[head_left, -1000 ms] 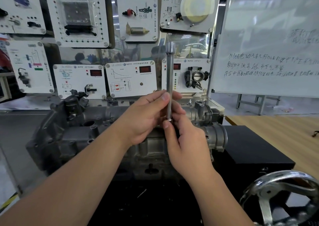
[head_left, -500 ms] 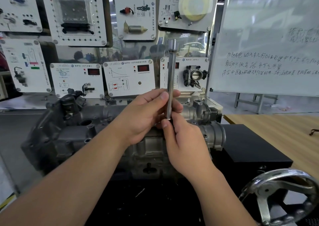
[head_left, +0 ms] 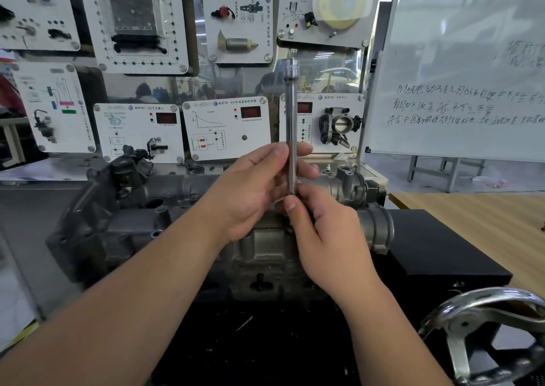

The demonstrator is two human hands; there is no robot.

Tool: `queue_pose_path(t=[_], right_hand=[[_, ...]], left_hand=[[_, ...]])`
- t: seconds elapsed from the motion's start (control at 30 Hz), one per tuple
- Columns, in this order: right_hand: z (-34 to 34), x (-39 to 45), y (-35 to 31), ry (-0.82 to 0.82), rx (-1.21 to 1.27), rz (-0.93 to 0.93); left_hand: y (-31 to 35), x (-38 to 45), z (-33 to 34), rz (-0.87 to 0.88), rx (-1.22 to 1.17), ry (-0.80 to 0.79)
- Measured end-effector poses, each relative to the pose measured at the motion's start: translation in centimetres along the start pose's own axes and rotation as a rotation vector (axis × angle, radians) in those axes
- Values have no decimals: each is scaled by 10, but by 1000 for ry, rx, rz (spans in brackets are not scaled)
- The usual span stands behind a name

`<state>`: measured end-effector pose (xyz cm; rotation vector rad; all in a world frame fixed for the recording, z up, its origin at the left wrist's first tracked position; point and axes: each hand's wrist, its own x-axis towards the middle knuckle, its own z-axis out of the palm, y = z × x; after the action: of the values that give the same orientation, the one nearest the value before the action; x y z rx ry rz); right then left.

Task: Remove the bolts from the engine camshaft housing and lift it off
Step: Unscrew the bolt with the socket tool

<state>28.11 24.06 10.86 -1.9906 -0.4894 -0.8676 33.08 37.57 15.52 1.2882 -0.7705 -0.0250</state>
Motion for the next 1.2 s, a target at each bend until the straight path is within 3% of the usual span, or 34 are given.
queue_pose_path(t=[0.37, 0.63, 1.0, 1.2], right_hand=[[7, -5, -2, 38, -84, 9], [4, -3, -4, -40, -74, -2], [7, -4, -2, 62, -21, 21], [3, -3, -4, -26, -62, -1]], left_hand=[[-2, -2, 2, 37, 43, 18], [2, -5, 1, -6, 67, -47], [-1, -2, 0, 63, 10, 40], [3, -5, 0, -35, -9, -46]])
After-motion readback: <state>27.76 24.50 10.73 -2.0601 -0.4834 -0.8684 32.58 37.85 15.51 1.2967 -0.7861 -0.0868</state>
